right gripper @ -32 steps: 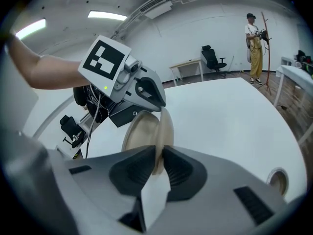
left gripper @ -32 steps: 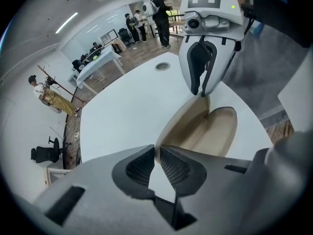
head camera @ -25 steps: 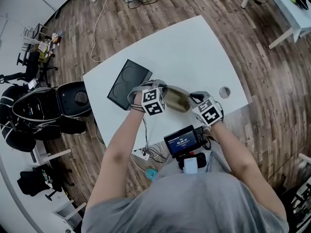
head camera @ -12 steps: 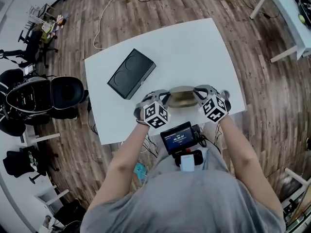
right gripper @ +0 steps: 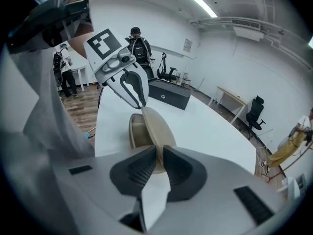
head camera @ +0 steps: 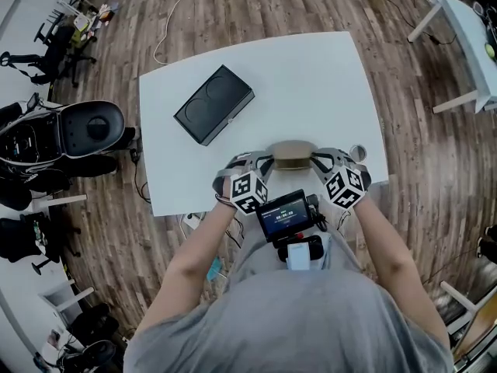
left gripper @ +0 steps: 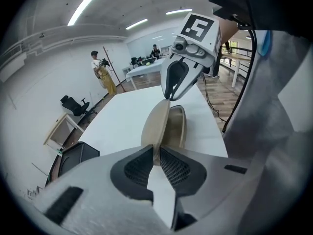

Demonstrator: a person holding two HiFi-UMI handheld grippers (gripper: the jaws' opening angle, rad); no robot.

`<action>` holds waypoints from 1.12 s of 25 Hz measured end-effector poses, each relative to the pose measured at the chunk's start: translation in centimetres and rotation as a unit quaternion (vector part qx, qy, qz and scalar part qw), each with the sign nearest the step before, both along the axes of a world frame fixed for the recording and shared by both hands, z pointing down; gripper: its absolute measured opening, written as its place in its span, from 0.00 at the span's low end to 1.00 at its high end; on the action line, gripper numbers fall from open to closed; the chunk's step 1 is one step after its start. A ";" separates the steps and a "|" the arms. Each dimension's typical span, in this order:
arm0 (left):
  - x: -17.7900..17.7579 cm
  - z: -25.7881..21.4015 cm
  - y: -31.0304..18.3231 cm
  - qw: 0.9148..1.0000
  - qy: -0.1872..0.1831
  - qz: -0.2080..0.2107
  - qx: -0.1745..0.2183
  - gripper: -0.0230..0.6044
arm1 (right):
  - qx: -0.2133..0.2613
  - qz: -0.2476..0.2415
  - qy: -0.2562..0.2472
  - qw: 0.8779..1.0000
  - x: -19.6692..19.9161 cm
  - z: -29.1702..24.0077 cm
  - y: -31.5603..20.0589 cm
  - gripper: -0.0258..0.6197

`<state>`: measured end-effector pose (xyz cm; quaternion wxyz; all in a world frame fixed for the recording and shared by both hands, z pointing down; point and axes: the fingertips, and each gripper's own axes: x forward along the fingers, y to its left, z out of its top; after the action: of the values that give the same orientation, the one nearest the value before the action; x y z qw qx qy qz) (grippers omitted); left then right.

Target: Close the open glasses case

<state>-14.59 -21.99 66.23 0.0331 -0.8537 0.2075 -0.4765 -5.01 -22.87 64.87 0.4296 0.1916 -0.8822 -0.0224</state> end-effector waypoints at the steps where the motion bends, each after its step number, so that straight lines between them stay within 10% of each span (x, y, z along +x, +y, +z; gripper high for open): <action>1: 0.0 0.1 0.5 1.000 -0.004 0.004 -0.003 0.11 | -0.001 -0.005 0.003 1.000 0.0 0.2 0.5 0.13; 28: -0.3 3.7 4.0 0.998 -0.027 -0.013 -0.060 0.11 | -0.055 -0.022 0.031 0.998 -0.5 3.9 3.8 0.12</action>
<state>-14.84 -17.96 69.95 -0.0184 -0.8381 0.1887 -0.5115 -5.51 -19.07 68.75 0.4659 0.1470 -0.8725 0.0107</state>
